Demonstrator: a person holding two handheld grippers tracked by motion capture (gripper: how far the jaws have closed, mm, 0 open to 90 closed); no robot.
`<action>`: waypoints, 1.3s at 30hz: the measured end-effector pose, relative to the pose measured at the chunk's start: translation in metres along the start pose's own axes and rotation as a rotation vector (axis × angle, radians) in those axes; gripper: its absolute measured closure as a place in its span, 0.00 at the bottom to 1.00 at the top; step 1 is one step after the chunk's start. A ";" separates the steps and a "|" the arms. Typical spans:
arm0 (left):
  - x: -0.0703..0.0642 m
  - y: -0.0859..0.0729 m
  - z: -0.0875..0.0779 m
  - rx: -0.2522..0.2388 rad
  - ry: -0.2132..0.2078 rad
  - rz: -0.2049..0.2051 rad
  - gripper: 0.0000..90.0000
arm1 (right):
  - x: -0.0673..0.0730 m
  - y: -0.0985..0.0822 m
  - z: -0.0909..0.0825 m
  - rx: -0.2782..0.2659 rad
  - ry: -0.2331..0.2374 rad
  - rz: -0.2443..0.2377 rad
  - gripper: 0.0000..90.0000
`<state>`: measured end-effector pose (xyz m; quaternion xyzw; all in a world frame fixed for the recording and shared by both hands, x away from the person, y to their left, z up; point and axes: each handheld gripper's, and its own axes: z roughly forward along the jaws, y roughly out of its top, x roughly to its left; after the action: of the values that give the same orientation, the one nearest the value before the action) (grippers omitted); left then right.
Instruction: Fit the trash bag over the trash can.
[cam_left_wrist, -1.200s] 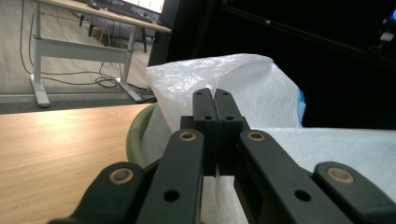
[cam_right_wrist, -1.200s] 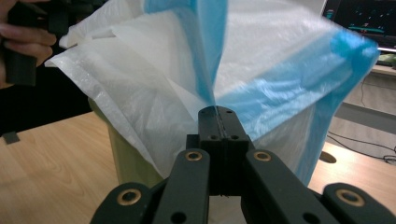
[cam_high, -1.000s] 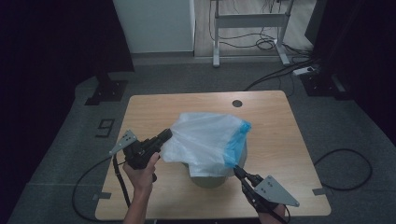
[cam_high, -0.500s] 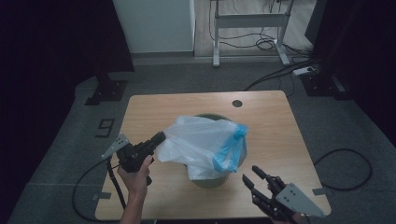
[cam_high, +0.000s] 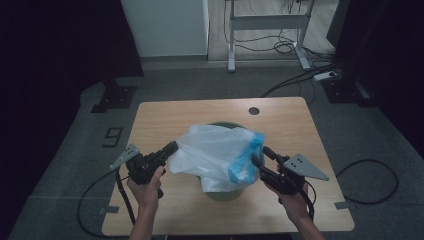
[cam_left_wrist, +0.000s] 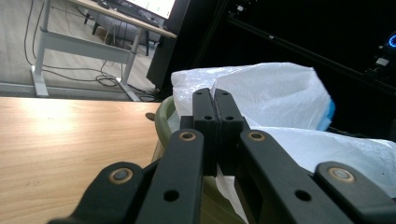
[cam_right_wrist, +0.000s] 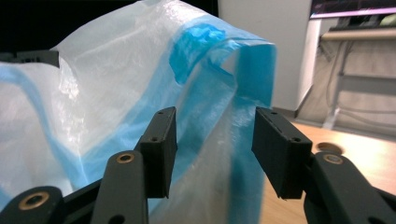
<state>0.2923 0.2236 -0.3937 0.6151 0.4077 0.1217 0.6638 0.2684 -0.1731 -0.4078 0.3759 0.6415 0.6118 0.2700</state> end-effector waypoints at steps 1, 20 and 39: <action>0.000 0.000 0.000 0.001 0.001 0.001 0.99 | 0.000 0.000 0.002 0.002 0.006 0.015 0.54; 0.008 -0.001 0.008 -0.027 0.020 -0.022 1.00 | -0.018 0.015 -0.005 0.010 -0.038 -0.030 0.99; 0.005 0.009 0.008 -0.039 -0.017 -0.002 0.99 | -0.037 0.086 -0.017 -0.143 -0.152 -0.142 0.97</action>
<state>0.3042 0.2228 -0.3886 0.6027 0.4003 0.1237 0.6792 0.2890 -0.2157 -0.3255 0.3546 0.5988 0.6051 0.3867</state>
